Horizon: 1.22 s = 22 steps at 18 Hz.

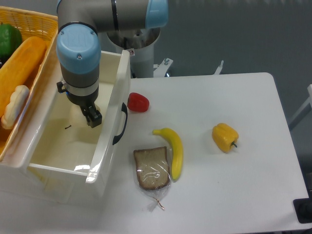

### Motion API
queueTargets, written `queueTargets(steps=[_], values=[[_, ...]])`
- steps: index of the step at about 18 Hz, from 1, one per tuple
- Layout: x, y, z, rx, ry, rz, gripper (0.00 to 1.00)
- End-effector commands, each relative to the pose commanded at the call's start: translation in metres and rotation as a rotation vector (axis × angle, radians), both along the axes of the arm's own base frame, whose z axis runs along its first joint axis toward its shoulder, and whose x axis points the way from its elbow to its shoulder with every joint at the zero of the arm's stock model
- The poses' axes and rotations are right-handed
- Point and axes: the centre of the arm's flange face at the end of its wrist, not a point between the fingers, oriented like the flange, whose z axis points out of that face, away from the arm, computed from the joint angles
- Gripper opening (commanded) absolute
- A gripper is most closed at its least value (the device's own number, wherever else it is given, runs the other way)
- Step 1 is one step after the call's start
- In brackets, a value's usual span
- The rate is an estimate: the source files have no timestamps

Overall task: Place the pear in the upper white drawer
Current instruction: 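Lower the pear onto the drawer floor and open the gripper, then raise the open gripper out of the drawer and move away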

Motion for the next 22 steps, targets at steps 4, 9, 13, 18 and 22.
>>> queueTargets(steps=[4, 9, 13, 18, 22], values=[[0.000, -0.003, 0.006, 0.008, 0.005, 0.003, 1.00], [0.000, -0.010, 0.030, 0.049, 0.022, 0.022, 1.00], [-0.018, -0.032, 0.074, 0.158, 0.075, 0.094, 1.00], [-0.051, -0.053, 0.112, 0.278, 0.132, 0.299, 1.00], [-0.101, -0.076, 0.108, 0.276, 0.152, 0.398, 1.00]])
